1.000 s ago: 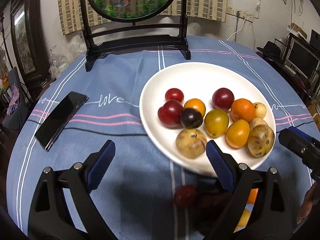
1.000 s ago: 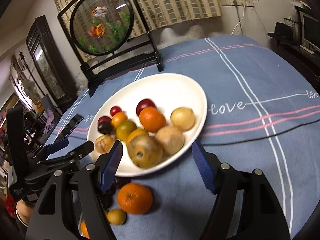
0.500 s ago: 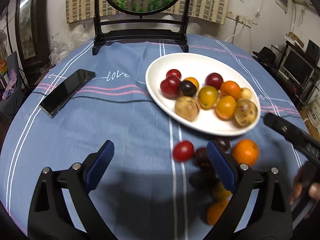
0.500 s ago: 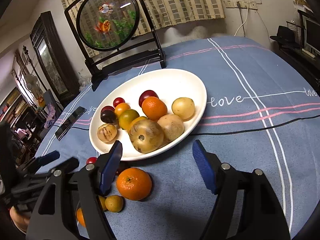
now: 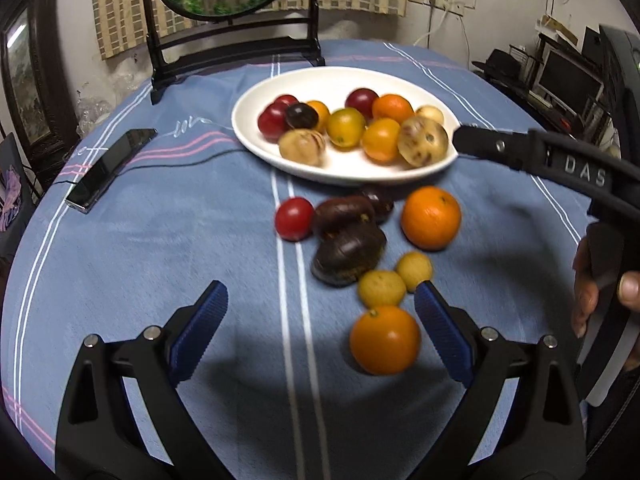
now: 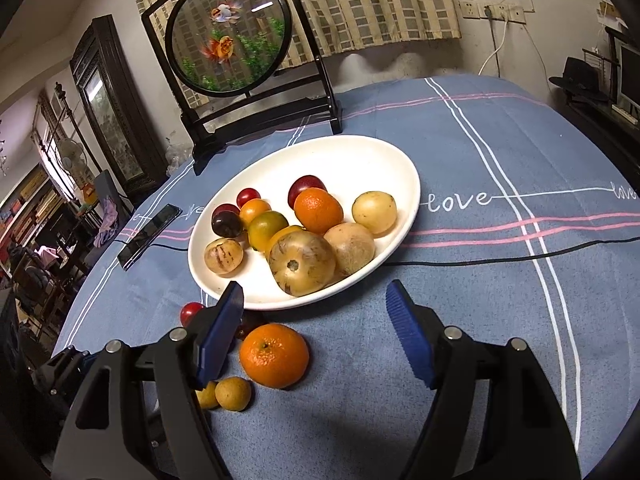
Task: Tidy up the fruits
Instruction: 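Grasp an orange with the left gripper while the right gripper grasps another orange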
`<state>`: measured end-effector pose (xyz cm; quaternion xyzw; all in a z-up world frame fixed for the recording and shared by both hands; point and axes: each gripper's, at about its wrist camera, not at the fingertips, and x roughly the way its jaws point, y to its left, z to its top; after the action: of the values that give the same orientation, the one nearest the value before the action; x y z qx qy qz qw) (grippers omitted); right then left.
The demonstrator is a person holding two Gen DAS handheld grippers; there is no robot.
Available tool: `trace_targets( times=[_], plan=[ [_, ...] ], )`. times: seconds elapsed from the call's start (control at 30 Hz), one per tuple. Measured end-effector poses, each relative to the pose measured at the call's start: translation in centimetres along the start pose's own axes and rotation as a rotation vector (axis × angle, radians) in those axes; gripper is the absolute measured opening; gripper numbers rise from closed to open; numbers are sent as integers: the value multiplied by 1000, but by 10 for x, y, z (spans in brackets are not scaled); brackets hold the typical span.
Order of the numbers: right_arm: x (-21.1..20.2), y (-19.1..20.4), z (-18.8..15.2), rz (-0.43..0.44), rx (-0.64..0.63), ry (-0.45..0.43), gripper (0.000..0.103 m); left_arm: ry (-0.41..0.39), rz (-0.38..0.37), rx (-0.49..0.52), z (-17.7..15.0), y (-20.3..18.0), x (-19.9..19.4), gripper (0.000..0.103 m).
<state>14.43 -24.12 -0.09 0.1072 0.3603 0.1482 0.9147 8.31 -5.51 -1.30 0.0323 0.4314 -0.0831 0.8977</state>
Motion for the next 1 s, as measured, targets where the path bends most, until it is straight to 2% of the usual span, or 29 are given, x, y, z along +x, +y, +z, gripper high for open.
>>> trace_targets(
  times=[0.07, 0.3, 0.37, 0.4, 0.47, 0.53, 0.57, 0.6, 0.77, 1.0],
  plan=[
    [-2, 0, -1, -7, -3, -6, 80, 13, -7, 5, -2, -2, 2, 96],
    [-3, -2, -7, -12, -20, 7, 81, 53, -14, 53, -14, -18, 11, 96],
    [-3, -1, -9, -15, -28, 16, 81, 60, -18, 54, -15, -19, 14, 93],
    [-2, -1, -9, -16, -30, 18, 81, 59, -22, 53, -15, -19, 14, 89],
    [-2, 0, -11, -19, -39, 24, 81, 72, -28, 59, -17, -20, 16, 66],
    [-1, 1, -12, -20, -44, 28, 81, 70, -49, 63, -17, -21, 15, 56],
    [-1, 2, -13, -20, -47, 31, 81, 67, -64, 71, -17, -22, 14, 44],
    [-1, 2, -13, -20, -49, 32, 81, 66, -70, 81, -17, -24, 12, 40],
    [2, 7, -16, -25, -75, 51, 81, 57, -59, 104, -19, -24, 9, 40],
    [15, 15, -25, -14, -127, 117, 81, 27, -43, 52, -14, 1, 2, 40]
  ],
)
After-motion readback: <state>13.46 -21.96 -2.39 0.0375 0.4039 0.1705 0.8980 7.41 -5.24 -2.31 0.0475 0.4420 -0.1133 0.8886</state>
